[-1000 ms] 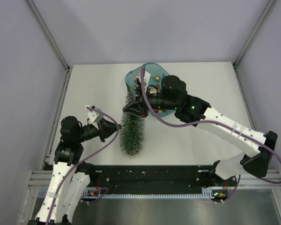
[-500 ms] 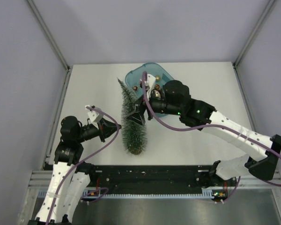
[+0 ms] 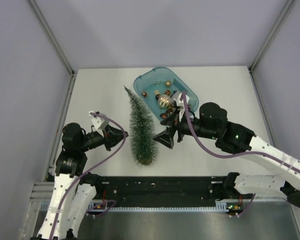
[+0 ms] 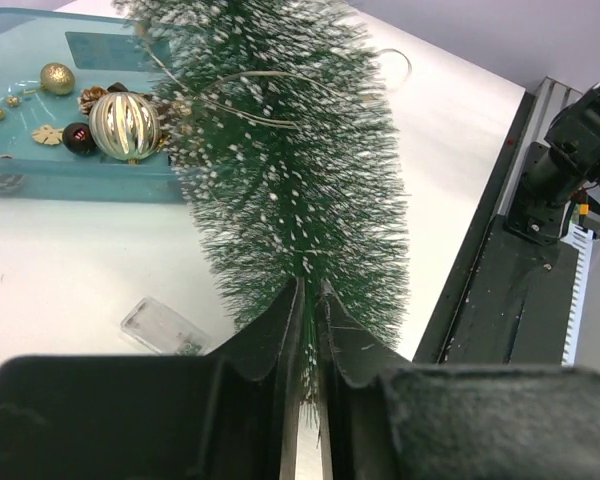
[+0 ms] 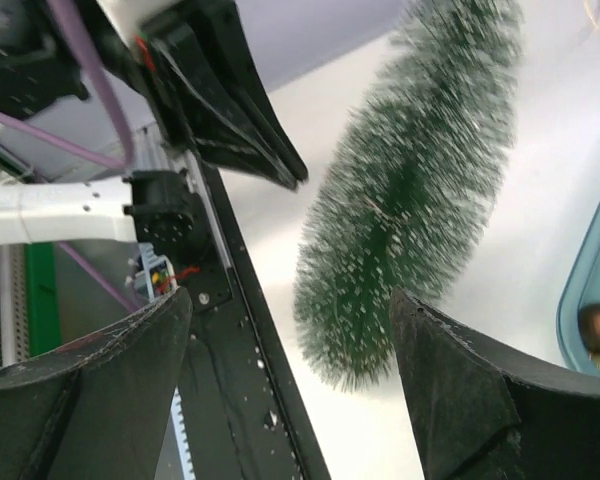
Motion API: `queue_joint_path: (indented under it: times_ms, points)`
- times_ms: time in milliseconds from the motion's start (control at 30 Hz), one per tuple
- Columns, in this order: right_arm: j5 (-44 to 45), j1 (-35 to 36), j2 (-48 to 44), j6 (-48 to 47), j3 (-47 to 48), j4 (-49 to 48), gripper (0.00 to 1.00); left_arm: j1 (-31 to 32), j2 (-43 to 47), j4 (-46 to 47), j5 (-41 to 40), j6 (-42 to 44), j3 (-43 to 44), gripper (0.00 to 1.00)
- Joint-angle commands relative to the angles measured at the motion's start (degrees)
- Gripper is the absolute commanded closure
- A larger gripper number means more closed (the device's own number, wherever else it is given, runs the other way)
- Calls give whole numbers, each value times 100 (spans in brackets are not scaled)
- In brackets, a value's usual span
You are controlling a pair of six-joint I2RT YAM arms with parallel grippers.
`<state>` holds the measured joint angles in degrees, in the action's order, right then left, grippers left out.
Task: Decorate the small christmas tree
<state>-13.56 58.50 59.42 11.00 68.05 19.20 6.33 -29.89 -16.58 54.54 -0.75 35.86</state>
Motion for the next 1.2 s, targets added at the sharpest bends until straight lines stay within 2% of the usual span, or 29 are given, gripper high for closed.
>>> queue_joint_path:
  times_ms: [0, 100, 133, 233, 333, 467, 533, 567, 600, 767, 933, 1000, 1100, 1167]
  points:
    - [494, 56, -220, 288, -555, 154, 20, -61, 9, -275, 83, 225, 404, 80]
    - [810, 65, -168, 525, -1073, -29, 20, -70, 1, -635, -171, 199, 685, 37]
    - [942, 65, -150, 604, -1231, -144, 20, -70, 18, -732, -303, 225, 755, 32]
    - [1119, 65, -123, 806, -1794, -679, 22, -88, 1, -996, -532, 400, 1019, 25]
    - [1075, 91, -123, 973, -2172, -1373, 25, -97, -26, -1102, -690, 532, 1186, 23]
    - [1101, 205, -132, 1114, -2428, -1840, 27, -97, -157, -1006, -673, 506, 1310, 20]
    - [1145, 232, -124, 1245, -2586, -2102, 28, -97, -289, -778, -621, 331, 1275, 13]
    - [1197, 249, -132, 1342, -2691, -2235, 29, -97, -394, -603, -586, 208, 1231, 3]
    - [1294, 267, -124, 1456, -2788, -2358, 30, -97, -508, -462, -516, 112, 1170, 1]
    - [1856, 495, -45, 1896, -3333, -3062, 37, -97, -1114, 233, -85, -285, 889, 1]
    - [2120, 540, 210, 2011, -3570, -3475, 44, -53, -1326, 786, 416, -556, 722, 2]
    - [2261, 540, 333, 2011, -3606, -3616, 47, 0, -1353, 1006, 487, -715, 590, 8]
    - [2463, 540, 509, 1993, -3597, -3791, 49, 35, -1335, 1297, 548, -856, 440, 24]
    - [2560, 531, 658, 1950, -3545, -3915, 51, 35, -1309, 1341, 531, -883, 387, 44]
